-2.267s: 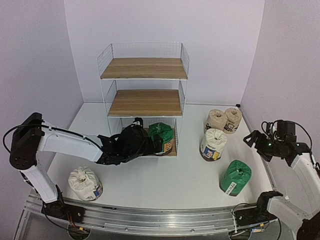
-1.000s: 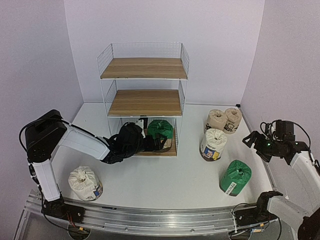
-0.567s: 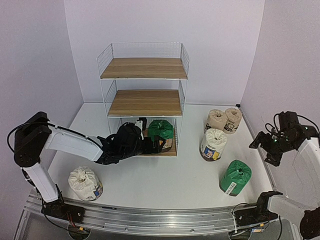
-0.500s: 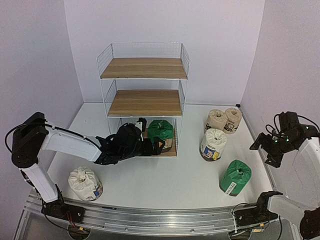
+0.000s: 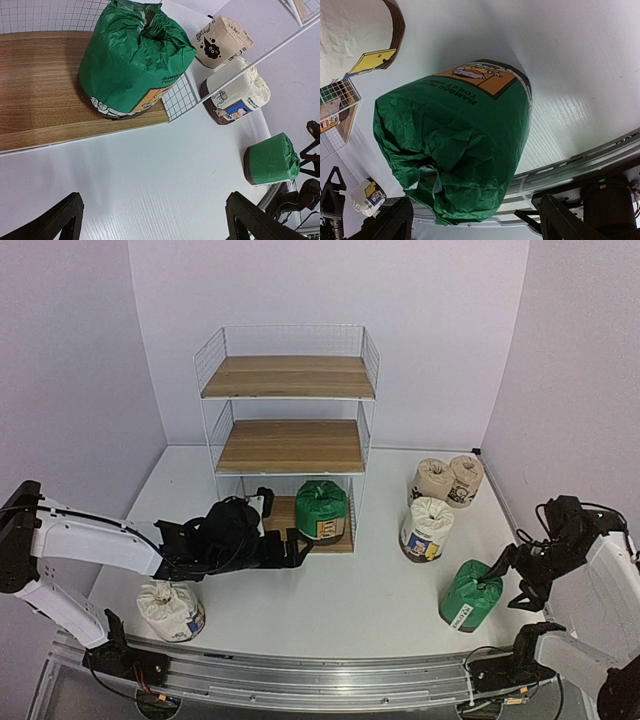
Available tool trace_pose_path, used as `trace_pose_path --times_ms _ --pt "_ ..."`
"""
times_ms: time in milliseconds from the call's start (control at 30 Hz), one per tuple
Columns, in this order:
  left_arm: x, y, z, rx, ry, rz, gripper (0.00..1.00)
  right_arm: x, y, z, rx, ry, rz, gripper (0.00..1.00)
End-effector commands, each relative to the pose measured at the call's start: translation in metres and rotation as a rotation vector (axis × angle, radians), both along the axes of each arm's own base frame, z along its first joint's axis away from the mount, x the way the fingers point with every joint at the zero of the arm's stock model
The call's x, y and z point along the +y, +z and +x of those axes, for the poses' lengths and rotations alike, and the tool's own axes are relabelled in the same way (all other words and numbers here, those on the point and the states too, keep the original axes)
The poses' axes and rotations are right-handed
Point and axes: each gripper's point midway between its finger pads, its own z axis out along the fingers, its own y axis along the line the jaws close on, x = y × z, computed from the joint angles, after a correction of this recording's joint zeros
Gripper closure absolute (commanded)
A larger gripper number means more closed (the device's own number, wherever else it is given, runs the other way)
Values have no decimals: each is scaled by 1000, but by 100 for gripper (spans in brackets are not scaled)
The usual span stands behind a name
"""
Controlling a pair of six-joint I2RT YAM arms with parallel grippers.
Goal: Place and organize the paper towels onto the shelf
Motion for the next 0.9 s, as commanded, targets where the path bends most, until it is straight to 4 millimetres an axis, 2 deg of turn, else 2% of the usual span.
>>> trace_pose_path --times_ms 0,267,533,767,867 --pt "5 4 -6 12 -3 -11 0 6 -4 15 -35 -6 42 18" --pt "8 -1 -9 23 3 -12 0 2 -33 11 42 -26 29 25" --pt "8 1 -9 17 -4 -9 0 4 -47 14 48 -21 35 37" --pt "11 8 -11 13 -9 -6 0 3 -38 23 12 -7 16 60" --pt "10 14 -14 13 -27 -15 0 7 -29 29 -20 19 29 64"
